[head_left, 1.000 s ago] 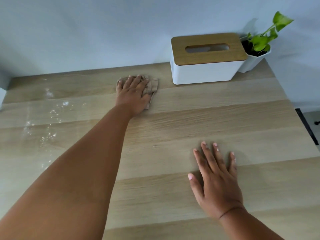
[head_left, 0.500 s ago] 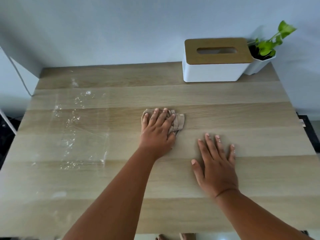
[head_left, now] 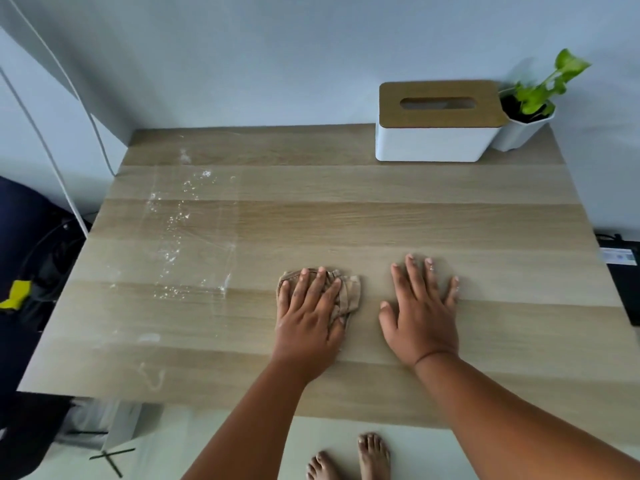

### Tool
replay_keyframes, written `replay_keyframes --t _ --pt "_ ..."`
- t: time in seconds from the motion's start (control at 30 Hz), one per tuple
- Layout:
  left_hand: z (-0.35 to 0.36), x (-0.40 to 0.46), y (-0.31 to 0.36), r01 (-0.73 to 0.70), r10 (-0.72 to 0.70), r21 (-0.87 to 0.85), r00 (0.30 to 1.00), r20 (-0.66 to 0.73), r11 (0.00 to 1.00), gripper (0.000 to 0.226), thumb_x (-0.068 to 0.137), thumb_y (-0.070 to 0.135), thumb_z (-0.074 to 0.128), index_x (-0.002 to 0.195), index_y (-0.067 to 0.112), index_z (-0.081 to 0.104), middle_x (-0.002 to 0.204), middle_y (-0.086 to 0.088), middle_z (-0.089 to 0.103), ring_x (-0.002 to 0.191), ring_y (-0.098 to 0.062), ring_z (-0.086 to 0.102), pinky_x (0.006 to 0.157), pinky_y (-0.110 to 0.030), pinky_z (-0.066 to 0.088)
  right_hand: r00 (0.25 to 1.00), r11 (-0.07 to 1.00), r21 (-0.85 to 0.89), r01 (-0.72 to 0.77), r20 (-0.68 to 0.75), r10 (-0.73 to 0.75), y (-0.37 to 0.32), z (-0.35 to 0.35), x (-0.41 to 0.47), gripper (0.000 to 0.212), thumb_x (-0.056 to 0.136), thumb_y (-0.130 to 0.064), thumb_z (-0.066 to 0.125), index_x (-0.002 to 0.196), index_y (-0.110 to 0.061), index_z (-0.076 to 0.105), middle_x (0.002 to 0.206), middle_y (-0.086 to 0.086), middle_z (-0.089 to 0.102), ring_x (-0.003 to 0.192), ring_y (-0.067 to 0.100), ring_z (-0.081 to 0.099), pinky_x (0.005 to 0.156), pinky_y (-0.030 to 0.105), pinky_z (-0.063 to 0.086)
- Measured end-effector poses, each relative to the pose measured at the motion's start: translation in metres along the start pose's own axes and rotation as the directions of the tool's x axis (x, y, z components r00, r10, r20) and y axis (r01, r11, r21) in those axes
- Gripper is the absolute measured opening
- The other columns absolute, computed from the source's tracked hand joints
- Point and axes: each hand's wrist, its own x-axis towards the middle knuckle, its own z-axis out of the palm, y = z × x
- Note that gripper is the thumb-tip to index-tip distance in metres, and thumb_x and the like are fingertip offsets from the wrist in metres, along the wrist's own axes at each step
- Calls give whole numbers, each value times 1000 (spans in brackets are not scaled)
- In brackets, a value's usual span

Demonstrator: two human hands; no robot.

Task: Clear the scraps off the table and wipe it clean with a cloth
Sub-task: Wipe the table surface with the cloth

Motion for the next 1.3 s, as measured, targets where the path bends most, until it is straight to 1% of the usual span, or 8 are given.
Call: replay_keyframes --t 0.2,0.33,0.47,0.6,0.67,0.77,1.0,1.3 --pt "-5 -53 8 45 -45 -16 999 18 999 63 97 47 40 157 28 38 169 0 21 159 -24 7 126 -56 11 999 996 85 43 -12 -42 4 -4 -4 69 91 -53 39 155 -27 40 171 1 20 159 30 6 124 64 -3" --pt "-13 -78 11 76 -76 0 996 48 997 61 100 46 33 158 27 36 169 0 18 158 -26 6 127 -55 9 969 962 129 243 -83 -233 2 -7 -11 57 93 -44 39 142 -21 59 163 4 40 153 32 30 122 66 15" --pt "-21 -100 7 149 -148 -7 985 93 989 60 102 47 33 160 31 31 170 3 13 159 -25 1 127 -52 3 948 948 117 296 -159 -276 -1 -5 -14 48 90 -34 45 127 -17 71 146 7 58 141 38 46 117 67 25" --pt "-25 -121 -4 202 -199 -36 978 59 979 59 99 43 40 156 27 41 167 -2 24 157 -29 12 125 -57 16 926 920 162 358 -189 -327 -26 1 -22 43 84 -28 51 118 -17 74 136 9 62 133 37 51 114 66 30" --pt "-26 -130 -15 222 -221 -40 975 27 974 59 98 41 43 155 25 43 166 -3 27 156 -30 16 124 -58 20 918 907 174 383 -179 -353 -51 5 -26 41 84 -29 53 118 -18 73 136 8 61 134 37 51 114 66 29" --pt "-27 -141 -38 275 -274 -34 961 25 961 61 98 38 47 158 27 36 169 -1 19 158 -26 6 125 -56 13 931 914 193 357 -154 -331 -88 10 -29 39 83 -27 60 119 -18 72 140 9 59 138 38 48 117 69 24" --pt "-43 -161 -105 425 -426 -42 905 9 904 65 97 49 26 160 32 29 171 2 12 159 -21 -1 127 -51 3 972 942 249 226 -118 -202 -151 17 -18 45 80 -21 63 123 -12 71 150 17 52 145 44 39 121 69 16" --pt "-59 -148 -168 461 -461 -4 887 9 887 69 97 61 23 162 39 16 172 2 4 158 -21 -12 125 -56 -2 988 984 87 154 -25 -153 -173 29 -6 62 91 -47 44 149 -23 51 166 9 33 155 36 20 123 67 3"
